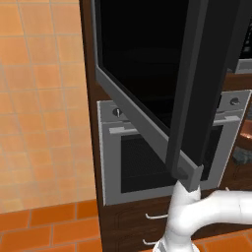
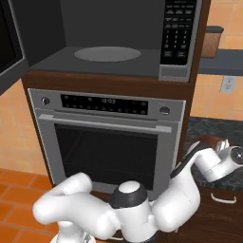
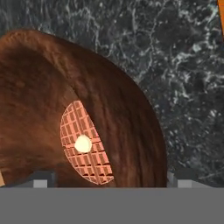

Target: Open the microwave, place the bowl with waffle inside the microwave, then close the microwave door and turn it on.

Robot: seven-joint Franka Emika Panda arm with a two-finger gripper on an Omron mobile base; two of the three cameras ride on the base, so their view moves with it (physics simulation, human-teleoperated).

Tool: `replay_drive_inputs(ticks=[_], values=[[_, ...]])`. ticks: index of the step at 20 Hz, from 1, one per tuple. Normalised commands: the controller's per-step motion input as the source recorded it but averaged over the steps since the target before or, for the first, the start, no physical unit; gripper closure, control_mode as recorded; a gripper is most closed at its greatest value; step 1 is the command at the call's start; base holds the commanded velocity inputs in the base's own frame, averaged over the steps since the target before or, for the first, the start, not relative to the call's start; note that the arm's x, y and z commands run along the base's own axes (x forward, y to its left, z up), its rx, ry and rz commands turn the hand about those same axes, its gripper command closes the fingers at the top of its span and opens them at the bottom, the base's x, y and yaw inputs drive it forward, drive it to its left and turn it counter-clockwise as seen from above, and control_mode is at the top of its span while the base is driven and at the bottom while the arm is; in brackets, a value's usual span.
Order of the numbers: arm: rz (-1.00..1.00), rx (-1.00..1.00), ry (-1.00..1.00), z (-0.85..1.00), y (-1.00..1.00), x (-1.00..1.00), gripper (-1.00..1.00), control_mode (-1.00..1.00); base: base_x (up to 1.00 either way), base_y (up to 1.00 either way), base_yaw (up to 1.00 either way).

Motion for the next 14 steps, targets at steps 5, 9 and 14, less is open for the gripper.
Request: replay_drive_inputs(ticks=[5,9,14], values=[[0.00,0.00,0.00,-0.31,-0.06,-0.03,1.00,-1.00,0.00,0.00,0.00],[-0.02,0.00,-0.07,-0.13,0.00,-0.63,1.00,-1.00,0.00,0.00,0.00],[-0.04,-0.01,-0.15,0.37,-0.05,-1.00,1.00,-1.00,0.00,0.00,0.00]])
